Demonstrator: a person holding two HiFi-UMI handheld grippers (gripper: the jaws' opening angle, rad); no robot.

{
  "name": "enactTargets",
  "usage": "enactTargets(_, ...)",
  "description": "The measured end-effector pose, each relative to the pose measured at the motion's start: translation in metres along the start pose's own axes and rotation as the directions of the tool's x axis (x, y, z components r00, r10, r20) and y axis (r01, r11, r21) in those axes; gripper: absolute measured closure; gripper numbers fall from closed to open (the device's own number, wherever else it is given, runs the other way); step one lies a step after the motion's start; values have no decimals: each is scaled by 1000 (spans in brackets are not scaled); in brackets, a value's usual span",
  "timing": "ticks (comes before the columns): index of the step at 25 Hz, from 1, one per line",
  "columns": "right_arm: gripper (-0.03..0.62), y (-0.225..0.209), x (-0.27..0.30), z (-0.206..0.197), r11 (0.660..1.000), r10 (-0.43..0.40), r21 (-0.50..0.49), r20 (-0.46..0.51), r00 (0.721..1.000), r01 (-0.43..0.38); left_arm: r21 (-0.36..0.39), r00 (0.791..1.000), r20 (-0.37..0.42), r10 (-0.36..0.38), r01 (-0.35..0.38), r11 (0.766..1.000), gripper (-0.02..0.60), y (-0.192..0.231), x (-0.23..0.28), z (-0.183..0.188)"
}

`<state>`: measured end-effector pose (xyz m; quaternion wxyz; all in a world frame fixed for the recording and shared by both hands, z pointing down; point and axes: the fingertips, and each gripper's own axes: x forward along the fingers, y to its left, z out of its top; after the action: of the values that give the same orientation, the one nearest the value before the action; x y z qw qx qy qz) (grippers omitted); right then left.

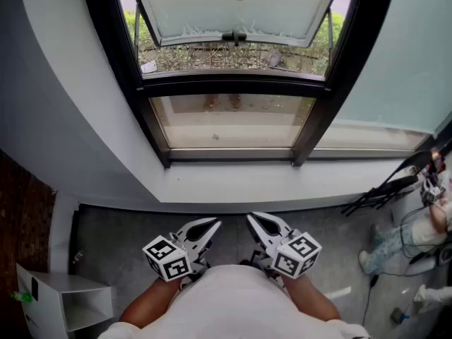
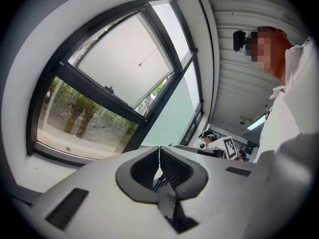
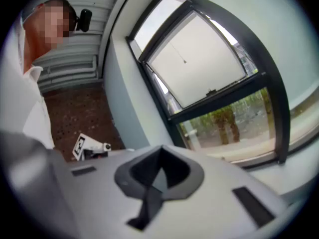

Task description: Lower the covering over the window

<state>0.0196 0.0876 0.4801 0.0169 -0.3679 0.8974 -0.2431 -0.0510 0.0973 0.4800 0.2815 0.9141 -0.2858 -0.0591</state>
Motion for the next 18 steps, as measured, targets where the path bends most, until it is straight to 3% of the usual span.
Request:
enactTargets(12,574,-13,-8,-3,1000,23,-13,-27,999,-23,17,1000,-16,8,-8,1000,560,-3,17,-12)
enactTargets(18,572,-30,-17,2,999,28,-23,-27,999,-29,-1,998,34,50,-50,999,560,-1,28,-12)
